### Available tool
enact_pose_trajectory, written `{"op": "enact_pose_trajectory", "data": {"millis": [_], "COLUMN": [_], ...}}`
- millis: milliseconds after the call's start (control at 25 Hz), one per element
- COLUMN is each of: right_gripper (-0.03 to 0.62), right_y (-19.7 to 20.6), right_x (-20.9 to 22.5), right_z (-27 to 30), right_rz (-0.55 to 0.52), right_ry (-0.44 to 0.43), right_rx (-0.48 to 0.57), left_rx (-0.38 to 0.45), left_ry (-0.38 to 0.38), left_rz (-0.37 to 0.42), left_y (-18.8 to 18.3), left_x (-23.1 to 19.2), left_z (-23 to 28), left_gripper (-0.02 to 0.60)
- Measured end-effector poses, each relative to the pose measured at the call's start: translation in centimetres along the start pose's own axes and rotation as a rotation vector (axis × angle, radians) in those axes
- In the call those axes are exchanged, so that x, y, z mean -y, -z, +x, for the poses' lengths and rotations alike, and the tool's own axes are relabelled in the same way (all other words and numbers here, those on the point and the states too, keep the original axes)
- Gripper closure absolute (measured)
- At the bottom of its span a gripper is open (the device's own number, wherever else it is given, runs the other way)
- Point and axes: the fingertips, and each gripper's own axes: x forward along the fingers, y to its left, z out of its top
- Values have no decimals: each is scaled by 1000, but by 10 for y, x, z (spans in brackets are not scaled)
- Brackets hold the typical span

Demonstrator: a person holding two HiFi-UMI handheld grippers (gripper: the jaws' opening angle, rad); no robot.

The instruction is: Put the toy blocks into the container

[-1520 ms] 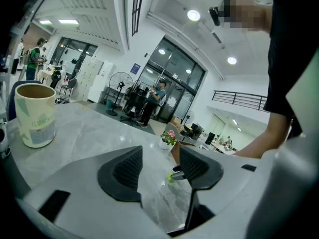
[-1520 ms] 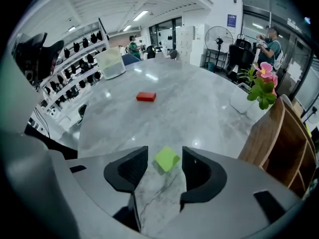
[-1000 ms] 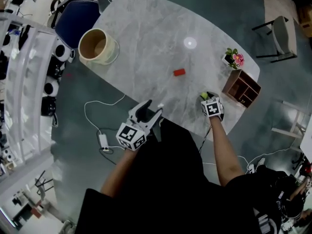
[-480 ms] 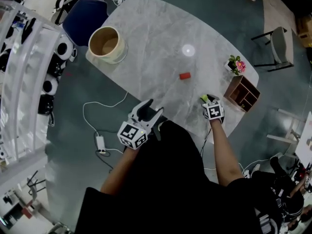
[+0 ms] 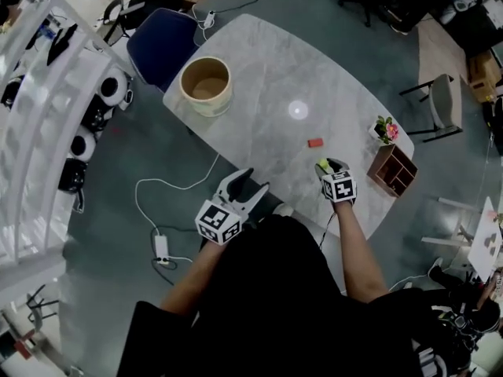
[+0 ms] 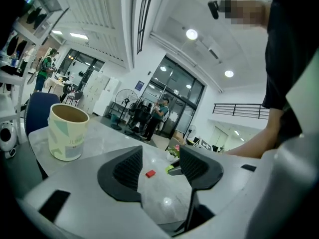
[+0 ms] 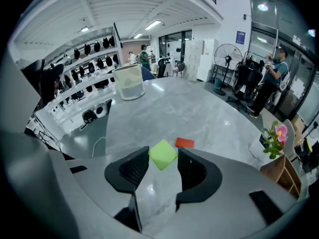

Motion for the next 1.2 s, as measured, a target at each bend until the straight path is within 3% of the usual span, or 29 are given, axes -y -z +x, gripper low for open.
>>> {"op": "enact_pose_trajectory", "data": {"millis": [200,480,880,1200], "right_gripper": [421,421,421,421], "right_y": [-50,-112,-196,-261], "right_x": [-52,-131,-204,-219], "right_z": [8,28,51,67], "right_rz": [-43,-193,-278,-219], "right_ry": [-4,-41,-133,-215], "right_rx": [39,47,108,203], "left_rx": [21,54,120,116], "left_ry": [10,8,-133,-220], "left_rz": [13,25,-9,-13], "left_y": [-12,-28,-45,-62], "left_x": [-25,-65,-130,-185], "left_z": [-35,-87,-143,-142], "left_gripper": [371,371,371,371]}}
